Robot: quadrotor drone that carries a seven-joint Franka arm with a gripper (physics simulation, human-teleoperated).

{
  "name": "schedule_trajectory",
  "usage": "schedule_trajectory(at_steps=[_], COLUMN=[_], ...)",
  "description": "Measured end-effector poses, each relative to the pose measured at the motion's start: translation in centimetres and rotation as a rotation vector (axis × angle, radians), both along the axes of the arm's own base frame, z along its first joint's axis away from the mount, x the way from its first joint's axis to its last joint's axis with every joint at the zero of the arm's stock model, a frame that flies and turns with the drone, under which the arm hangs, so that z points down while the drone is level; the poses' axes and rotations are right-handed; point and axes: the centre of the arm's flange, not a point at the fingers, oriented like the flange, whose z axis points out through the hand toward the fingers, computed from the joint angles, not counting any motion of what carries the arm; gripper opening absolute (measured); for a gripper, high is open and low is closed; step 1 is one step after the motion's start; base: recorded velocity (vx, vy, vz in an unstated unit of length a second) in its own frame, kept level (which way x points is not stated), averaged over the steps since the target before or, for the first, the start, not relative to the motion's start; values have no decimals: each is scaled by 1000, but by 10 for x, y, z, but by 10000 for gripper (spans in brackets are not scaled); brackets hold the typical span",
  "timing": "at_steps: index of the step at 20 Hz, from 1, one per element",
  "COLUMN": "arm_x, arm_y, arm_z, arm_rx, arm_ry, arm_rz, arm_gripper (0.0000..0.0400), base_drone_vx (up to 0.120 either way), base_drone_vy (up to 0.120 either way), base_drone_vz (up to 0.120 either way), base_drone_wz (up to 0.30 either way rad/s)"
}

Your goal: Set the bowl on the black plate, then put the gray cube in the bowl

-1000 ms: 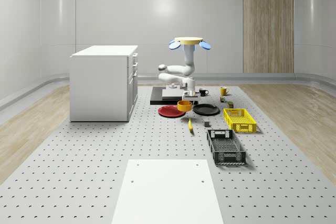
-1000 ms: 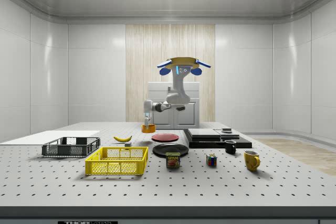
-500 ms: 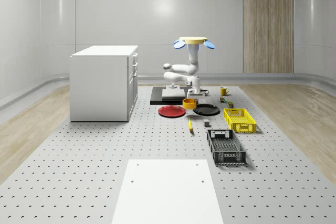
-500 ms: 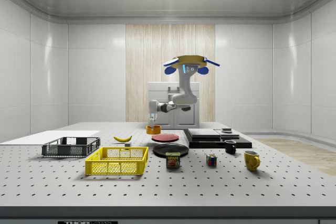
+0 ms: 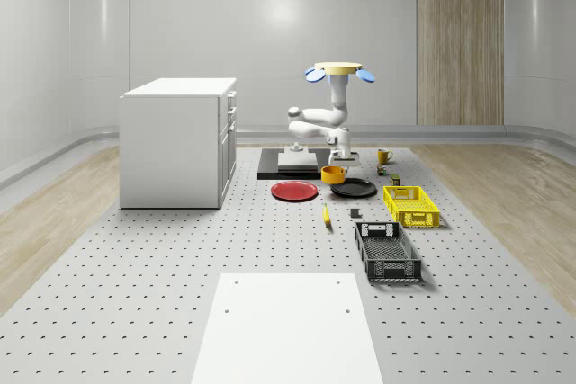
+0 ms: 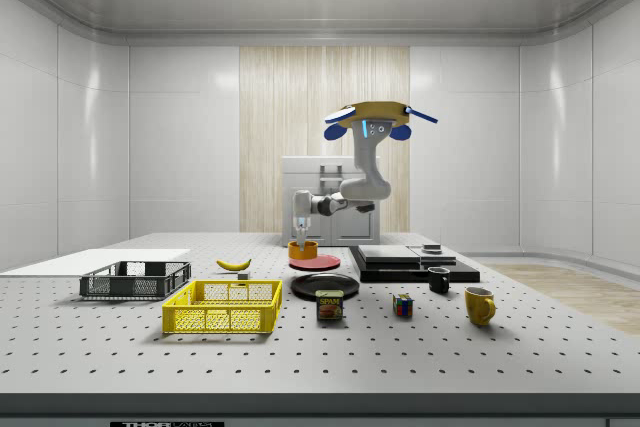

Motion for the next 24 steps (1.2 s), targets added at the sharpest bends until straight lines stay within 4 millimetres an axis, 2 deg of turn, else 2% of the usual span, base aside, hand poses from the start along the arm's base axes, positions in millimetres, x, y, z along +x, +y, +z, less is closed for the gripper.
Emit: schedule_trajectory(at_steps=[14,24], arm_x=[0,0], arm_y=[0,0], arm_z=[0,0], arm_rx=[0,0], arm_ry=[0,0], arm_rz=[0,0], arm_gripper=[100,100], base_drone_vx=[-120,-4], base_drone_vy=[120,116], base_drone_vz=[0,-12], base_drone_wz=[0,0])
